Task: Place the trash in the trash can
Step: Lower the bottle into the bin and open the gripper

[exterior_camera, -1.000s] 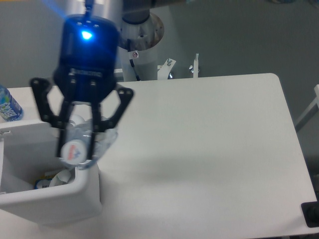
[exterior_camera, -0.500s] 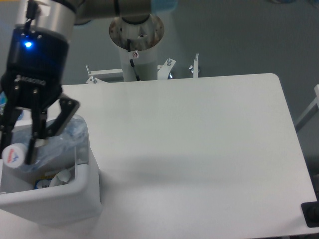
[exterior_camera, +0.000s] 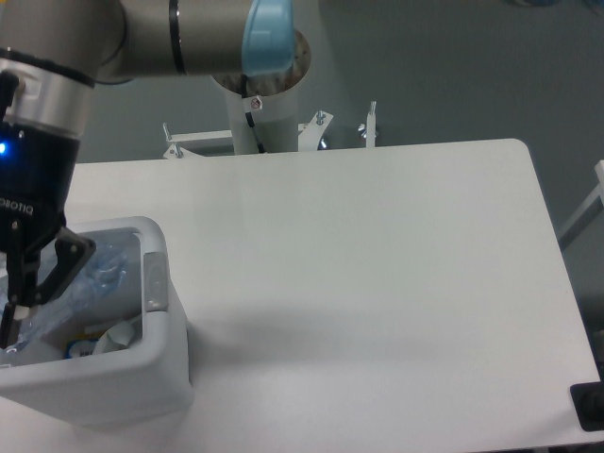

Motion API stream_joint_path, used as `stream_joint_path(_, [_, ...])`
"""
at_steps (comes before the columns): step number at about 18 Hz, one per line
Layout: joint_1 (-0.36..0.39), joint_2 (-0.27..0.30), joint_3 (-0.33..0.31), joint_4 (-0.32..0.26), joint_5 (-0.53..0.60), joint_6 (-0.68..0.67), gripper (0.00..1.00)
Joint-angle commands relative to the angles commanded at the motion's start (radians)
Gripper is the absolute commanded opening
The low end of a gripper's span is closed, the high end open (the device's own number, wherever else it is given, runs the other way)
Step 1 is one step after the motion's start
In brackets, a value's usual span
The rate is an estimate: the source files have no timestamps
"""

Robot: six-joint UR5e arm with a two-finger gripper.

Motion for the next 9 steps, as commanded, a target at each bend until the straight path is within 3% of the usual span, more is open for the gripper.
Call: stream_joint_path(9, [-0.008,-0.012,-0.051,0.0,-0.002,0.002,0.46])
